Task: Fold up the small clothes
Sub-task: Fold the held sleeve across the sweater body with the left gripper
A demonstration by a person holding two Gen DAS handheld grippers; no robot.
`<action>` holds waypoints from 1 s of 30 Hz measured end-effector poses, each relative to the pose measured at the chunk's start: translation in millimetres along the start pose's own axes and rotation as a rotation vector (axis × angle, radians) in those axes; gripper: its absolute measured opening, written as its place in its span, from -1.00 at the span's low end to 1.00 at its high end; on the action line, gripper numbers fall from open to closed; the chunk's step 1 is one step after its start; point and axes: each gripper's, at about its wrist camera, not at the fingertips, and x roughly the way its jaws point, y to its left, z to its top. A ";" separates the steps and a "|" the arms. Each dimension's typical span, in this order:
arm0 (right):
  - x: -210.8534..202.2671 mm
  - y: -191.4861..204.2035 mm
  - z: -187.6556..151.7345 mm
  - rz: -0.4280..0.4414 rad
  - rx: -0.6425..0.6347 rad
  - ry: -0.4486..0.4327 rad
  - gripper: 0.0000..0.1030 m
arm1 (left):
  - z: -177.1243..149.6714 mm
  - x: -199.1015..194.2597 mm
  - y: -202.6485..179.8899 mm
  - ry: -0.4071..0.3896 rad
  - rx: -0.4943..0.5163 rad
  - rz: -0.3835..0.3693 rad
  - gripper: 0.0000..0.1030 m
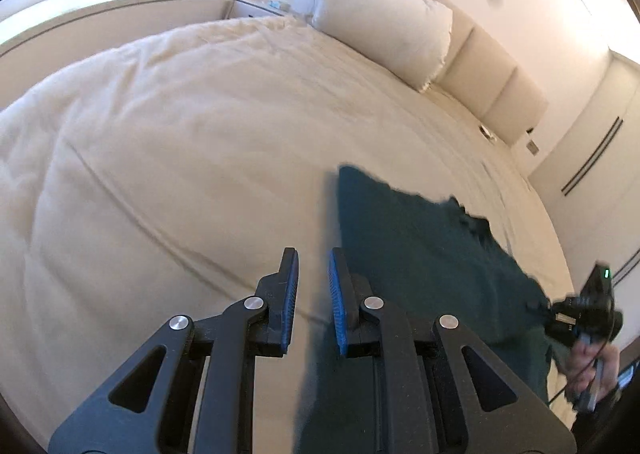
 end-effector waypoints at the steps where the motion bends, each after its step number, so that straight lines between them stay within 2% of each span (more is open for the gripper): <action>1: 1.8 -0.3 -3.8 -0.005 0.009 -0.008 -0.82 | 4.5 -1.0 -0.5 -0.005 0.003 0.000 -0.71; 4: 4.0 -12.2 -1.3 -0.028 0.017 -0.025 -0.82 | 18.4 -3.4 -7.9 -0.022 0.021 0.001 -0.70; 8: 10.1 -18.5 -4.1 -0.060 -0.002 -0.006 -0.81 | 25.1 -1.9 -29.7 0.008 0.071 -0.015 -0.71; 11: 9.0 -25.6 -6.0 -0.056 0.009 -0.006 -0.79 | 26.0 23.8 -56.4 0.081 0.155 -0.028 -0.70; 16: -2.1 -37.2 -4.6 -0.038 0.030 -0.013 -0.76 | 22.3 64.0 -91.9 0.122 0.246 -0.035 -0.70; 18: -0.7 -32.3 -3.6 -0.051 0.001 -0.018 -0.74 | 14.7 84.2 -106.2 0.136 0.324 -0.001 -0.70; 21: -5.3 -29.4 -4.2 -0.081 -0.044 -0.021 -0.71 | 0.3 109.1 -109.0 0.182 0.390 0.067 -0.71; 24: -6.5 -39.7 -2.0 -0.080 -0.032 -0.022 -0.76 | -10.0 109.4 -99.2 0.150 0.400 0.040 -0.71; 27: -14.1 -53.7 -0.6 -0.041 0.013 -0.070 -0.76 | -12.5 111.4 -94.6 0.143 0.402 0.021 -0.71; 30: -23.2 -56.9 -0.2 -0.079 0.015 -0.112 -0.76 | -12.1 111.8 -90.0 0.146 0.392 0.006 -0.71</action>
